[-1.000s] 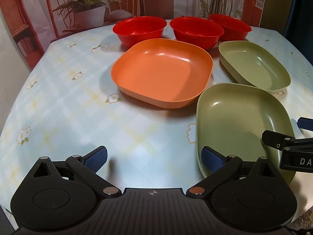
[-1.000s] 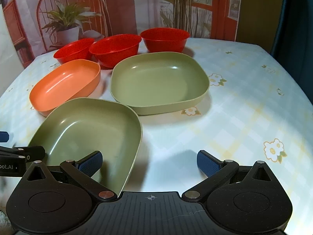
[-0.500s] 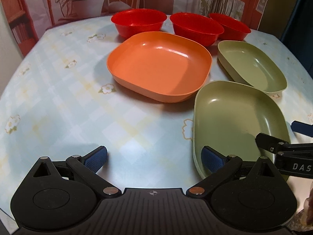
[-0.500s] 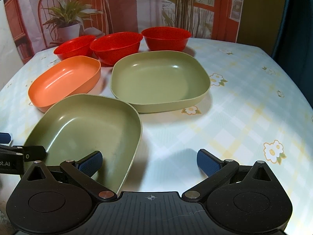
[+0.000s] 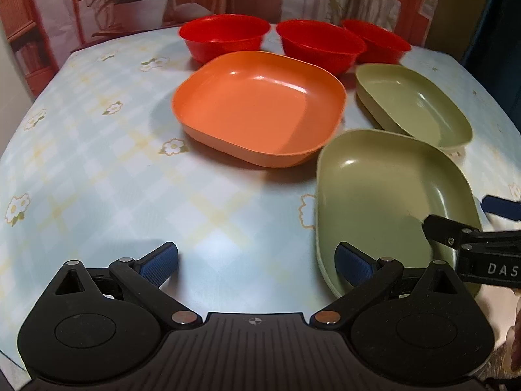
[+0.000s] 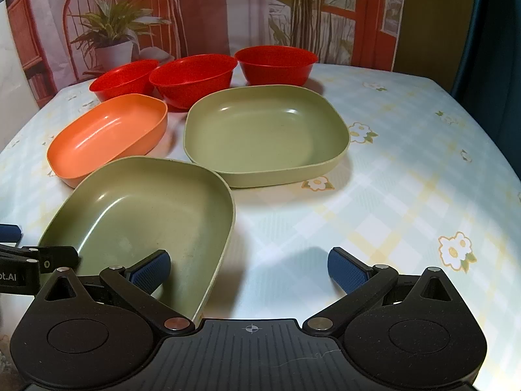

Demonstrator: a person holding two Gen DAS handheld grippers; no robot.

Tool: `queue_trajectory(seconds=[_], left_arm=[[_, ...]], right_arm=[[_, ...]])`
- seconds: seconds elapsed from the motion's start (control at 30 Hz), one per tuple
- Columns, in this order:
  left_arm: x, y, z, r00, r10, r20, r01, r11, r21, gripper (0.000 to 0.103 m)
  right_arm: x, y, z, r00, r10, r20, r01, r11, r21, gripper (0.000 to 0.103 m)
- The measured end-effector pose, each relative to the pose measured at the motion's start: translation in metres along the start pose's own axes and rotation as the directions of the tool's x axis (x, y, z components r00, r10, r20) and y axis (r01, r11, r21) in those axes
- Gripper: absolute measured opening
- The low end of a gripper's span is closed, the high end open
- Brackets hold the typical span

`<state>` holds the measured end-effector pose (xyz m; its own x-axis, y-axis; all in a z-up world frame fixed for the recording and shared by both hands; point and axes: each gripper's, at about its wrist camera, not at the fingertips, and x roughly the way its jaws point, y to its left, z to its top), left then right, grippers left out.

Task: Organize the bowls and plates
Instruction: 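Close the left gripper on the green plate rim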

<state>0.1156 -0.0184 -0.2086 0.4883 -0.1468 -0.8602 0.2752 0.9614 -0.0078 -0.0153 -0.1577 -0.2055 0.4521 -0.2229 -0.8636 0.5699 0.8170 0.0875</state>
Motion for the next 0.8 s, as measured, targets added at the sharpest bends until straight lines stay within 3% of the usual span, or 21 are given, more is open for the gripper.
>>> queue_trajectory(seconds=[0.13,0.2,0.3,0.4,0.53,0.67,0.73,0.8], left_arm=[[-0.002,-0.003,0.003,1.000,-0.021,-0.023,0.021,0.999,0.032,0.097],[-0.007,-0.006,0.003,0.999,-0.038,-0.017,0.038,0.998,0.050,0.080],[-0.013,-0.011,0.002,0.998,-0.068,-0.017,0.069,0.995,0.074,0.062],[-0.016,-0.013,-0.001,0.995,-0.096,-0.015,0.096,0.993,0.070,0.050],[-0.016,-0.011,-0.004,0.994,-0.112,-0.014,0.112,0.992,0.056,0.040],[-0.016,-0.005,-0.005,0.988,-0.151,-0.011,0.152,0.988,0.032,0.019],[-0.016,-0.004,-0.006,0.984,-0.178,-0.006,0.178,0.984,0.025,0.015],[-0.017,-0.005,-0.007,0.984,-0.179,0.000,0.179,0.983,0.031,0.015]], right_arm=[[-0.004,0.000,0.000,1.000,0.021,-0.016,-0.021,1.000,0.005,0.102],[-0.007,0.001,0.001,0.999,0.044,-0.020,-0.044,0.999,0.007,0.096],[-0.013,0.000,0.001,0.998,0.065,-0.025,-0.065,0.998,0.008,0.084],[-0.016,-0.002,0.001,0.996,0.083,-0.027,-0.082,0.996,0.023,0.076],[-0.018,-0.001,0.001,0.993,0.113,-0.025,-0.112,0.993,0.027,0.064],[-0.019,0.000,0.002,0.991,0.130,-0.023,-0.129,0.991,0.024,0.055],[-0.019,0.000,0.002,0.990,0.138,-0.022,-0.138,0.990,0.027,0.051],[-0.019,0.000,0.002,0.988,0.150,-0.022,-0.149,0.988,0.025,0.040]])
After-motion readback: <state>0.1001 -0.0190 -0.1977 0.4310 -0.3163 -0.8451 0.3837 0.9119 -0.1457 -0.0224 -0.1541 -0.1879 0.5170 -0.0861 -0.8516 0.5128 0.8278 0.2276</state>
